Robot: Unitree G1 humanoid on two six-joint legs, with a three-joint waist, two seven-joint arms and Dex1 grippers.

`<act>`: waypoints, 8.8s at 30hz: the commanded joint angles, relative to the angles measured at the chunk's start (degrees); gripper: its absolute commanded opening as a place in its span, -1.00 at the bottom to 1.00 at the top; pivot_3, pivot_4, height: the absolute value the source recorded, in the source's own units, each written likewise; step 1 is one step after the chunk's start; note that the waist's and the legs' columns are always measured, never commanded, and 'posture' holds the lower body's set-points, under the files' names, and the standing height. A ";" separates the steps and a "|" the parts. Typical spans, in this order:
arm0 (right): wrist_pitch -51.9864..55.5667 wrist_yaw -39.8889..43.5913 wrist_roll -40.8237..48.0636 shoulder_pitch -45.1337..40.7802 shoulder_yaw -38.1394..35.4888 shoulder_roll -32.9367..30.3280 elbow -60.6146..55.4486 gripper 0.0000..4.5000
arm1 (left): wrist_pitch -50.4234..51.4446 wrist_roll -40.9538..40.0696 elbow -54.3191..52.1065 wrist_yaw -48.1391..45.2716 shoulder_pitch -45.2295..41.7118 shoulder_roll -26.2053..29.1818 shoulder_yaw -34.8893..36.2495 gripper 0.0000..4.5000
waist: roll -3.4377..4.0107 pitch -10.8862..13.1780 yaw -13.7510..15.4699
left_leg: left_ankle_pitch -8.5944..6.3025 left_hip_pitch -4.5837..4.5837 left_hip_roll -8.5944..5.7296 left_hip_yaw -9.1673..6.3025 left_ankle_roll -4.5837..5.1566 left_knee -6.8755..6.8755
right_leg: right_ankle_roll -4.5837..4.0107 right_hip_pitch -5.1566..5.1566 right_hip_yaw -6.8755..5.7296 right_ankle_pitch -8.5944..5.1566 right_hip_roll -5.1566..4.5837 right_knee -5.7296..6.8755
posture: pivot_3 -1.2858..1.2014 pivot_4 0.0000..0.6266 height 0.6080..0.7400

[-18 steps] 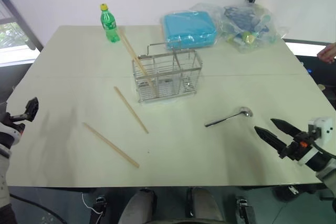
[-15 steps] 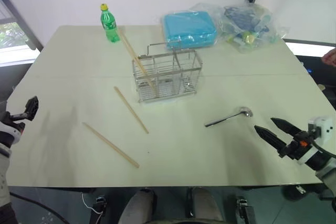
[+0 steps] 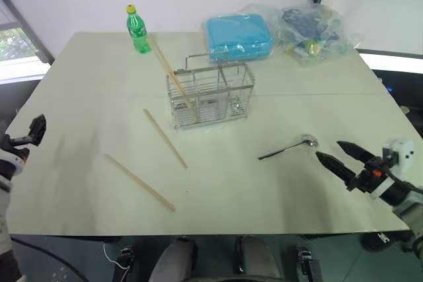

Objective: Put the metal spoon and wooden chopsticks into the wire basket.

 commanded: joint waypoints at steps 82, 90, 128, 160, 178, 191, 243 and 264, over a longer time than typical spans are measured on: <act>0.00 4.78 -8.24 -72.70 27.27 15.93 33.53 -0.99 | 5.78 -10.25 -13.92 -34.92 -22.76 22.75 -29.94 1.00 | 0.04 0.48 -1.62 | 0.35 -0.04 0.61 0.65 -0.60 -0.04 | -0.31 -0.49 0.16 0.75 0.46 0.14 | 0.03 -0.52 0.83; -9.85 0.89 -15.74 -69.11 28.98 21.70 39.67 -0.99 | 6.39 -10.27 -14.99 -33.60 -22.14 22.23 -28.28 1.00 | -0.02 0.44 -1.86 | 0.39 -0.08 0.60 0.75 -0.64 -0.04 | -0.31 -0.68 0.21 0.76 0.42 0.53 | 0.03 -0.52 0.83; 20.81 20.73 10.65 -48.01 25.38 -0.08 -3.98 0.94 | 59.43 -1.48 -14.08 67.97 -45.30 -33.84 9.85 1.00 | -0.90 0.06 -0.46 | 0.14 -0.13 0.61 0.90 -0.77 0.78 | -0.22 -0.65 0.17 0.76 0.45 0.82 | 0.03 -0.52 0.83; 20.77 3.11 16.98 -39.42 23.27 3.31 -13.32 0.97 | 59.43 -24.07 0.59 91.09 -42.60 -33.31 8.24 0.42 | -1.04 0.01 1.47 | 0.08 -0.10 0.58 0.92 -0.74 0.85 | -0.22 -0.64 0.21 0.76 0.41 0.82 | 0.03 -0.52 0.83; 19.49 2.40 14.58 -41.44 24.22 3.23 -10.43 0.97 | 59.43 -35.45 3.32 100.93 -43.34 -30.83 9.86 -0.91 | -1.05 0.01 1.47 | 0.08 -0.09 0.58 0.91 -0.75 0.83 | -0.22 -0.66 0.24 0.76 0.41 0.82 | 0.03 -0.52 0.83; 18.68 1.99 13.88 -40.86 24.72 4.03 -10.55 0.97 | 59.43 -39.63 2.08 106.86 -47.63 -29.64 8.90 0.32 | -1.07 0.01 1.51 | 0.08 -0.09 0.58 0.92 -0.76 0.82 | -0.22 -0.68 0.25 0.76 0.40 0.82 | 0.03 -0.52 0.83; 17.93 3.11 12.16 -40.16 25.25 1.37 -9.78 0.97 | 59.42 -33.91 3.54 102.30 -44.02 -27.17 15.28 -0.96 | -1.11 0.04 1.44 | 0.07 -0.08 0.57 0.93 -0.78 0.72 | -0.21 -0.74 0.27 0.75 0.42 0.79 | 0.03 -0.52 0.83; 20.83 2.76 12.89 -42.12 24.00 0.49 -7.31 0.97 | 15.13 -24.76 19.06 21.20 -58.86 3.16 0.07 -0.96 | -1.18 0.22 1.37 | -0.01 -0.13 0.62 1.12 -0.76 0.65 | -0.24 -0.68 0.11 0.76 0.37 0.60 | 0.03 -0.52 0.83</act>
